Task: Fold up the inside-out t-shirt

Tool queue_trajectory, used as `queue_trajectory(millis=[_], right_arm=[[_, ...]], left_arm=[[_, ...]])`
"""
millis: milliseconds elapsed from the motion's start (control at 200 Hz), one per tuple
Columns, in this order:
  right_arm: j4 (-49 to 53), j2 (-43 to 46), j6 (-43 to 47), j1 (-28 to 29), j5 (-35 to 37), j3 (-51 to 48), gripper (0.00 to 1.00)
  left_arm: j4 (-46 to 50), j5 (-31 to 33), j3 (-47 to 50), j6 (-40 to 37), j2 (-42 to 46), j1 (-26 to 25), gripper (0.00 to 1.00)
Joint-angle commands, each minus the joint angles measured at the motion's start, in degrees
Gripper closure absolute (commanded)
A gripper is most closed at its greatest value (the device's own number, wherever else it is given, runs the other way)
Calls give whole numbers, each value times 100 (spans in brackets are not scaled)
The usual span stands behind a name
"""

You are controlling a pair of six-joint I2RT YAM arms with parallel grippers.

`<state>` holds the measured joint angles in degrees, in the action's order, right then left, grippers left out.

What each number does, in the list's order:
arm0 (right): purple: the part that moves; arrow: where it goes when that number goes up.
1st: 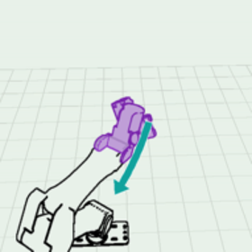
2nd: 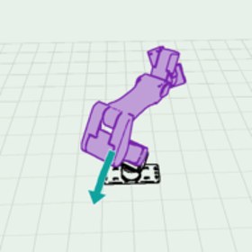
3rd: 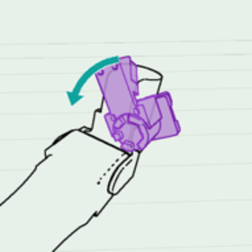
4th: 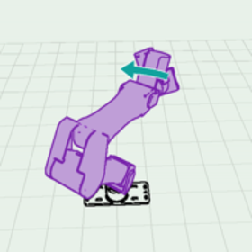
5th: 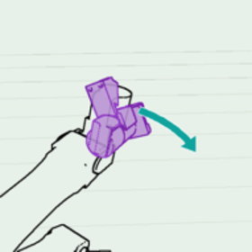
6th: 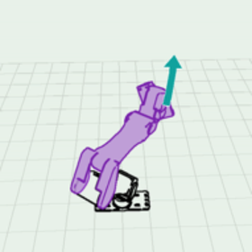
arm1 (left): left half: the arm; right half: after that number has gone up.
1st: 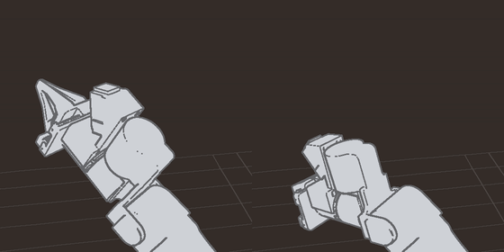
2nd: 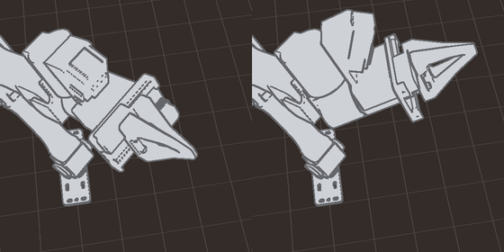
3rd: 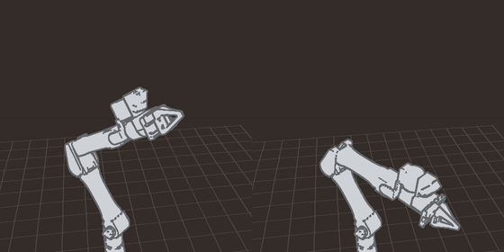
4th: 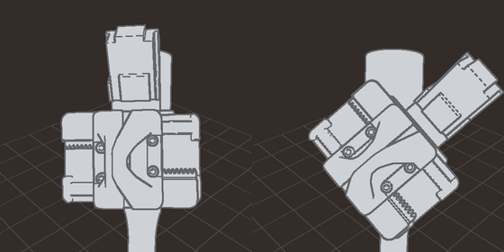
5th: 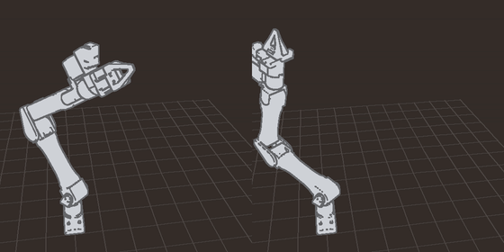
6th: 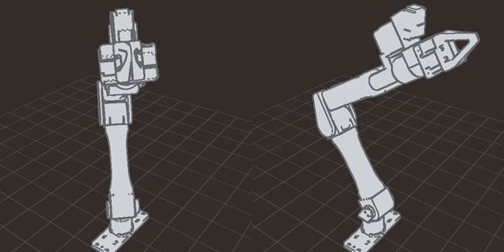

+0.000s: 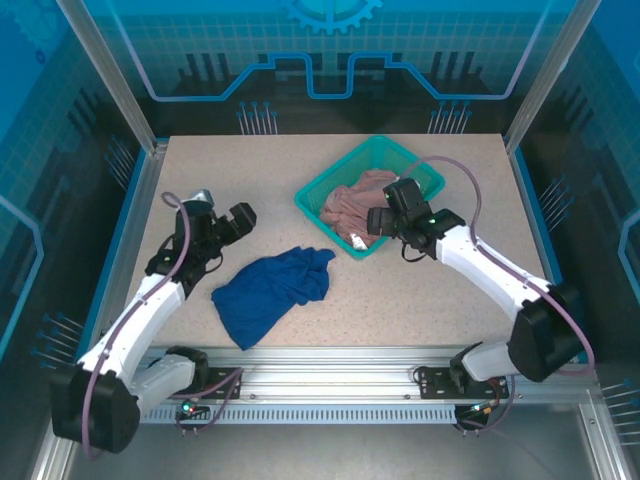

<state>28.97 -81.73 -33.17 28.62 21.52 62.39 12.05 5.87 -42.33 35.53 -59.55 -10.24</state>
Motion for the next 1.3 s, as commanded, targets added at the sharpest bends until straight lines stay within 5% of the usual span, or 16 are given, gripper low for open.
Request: queue_trajectory(millis=[0,190,395,555,685,905,985,1100,1295], right_arm=[[-53,-575,-774,37,163,126,8],[-297,-1167,-1045,-173,423,107,16],[-254,-1330,-151,-986,780,351,68],[-110,-1659,1302,-2234,792,945,85],[253,-2419,2454,-2999,1589,1997,78],[33,-2464,3407,-2984,1990,2911,27],[-31,-2191,3333,-2591,1522,2805,22],[-223,-2206,2694,-2058,-197,2551,15],[79,-3857,2560,-1818,-56,3925,13]], left_arm=[[-184,-180,-70,-180,-283,-157,1],[-379,-227,-8,-177,-457,-281,1],[-394,-302,20,-222,-456,-299,1],[-514,-293,136,-246,-385,-299,1],[-545,-377,94,-338,-441,-310,1],[-547,-451,75,-415,-480,-351,1],[-580,-457,90,-403,-488,-364,1],[-712,-463,108,-396,-573,-391,1],[-657,-561,-30,-540,-804,-418,1]])
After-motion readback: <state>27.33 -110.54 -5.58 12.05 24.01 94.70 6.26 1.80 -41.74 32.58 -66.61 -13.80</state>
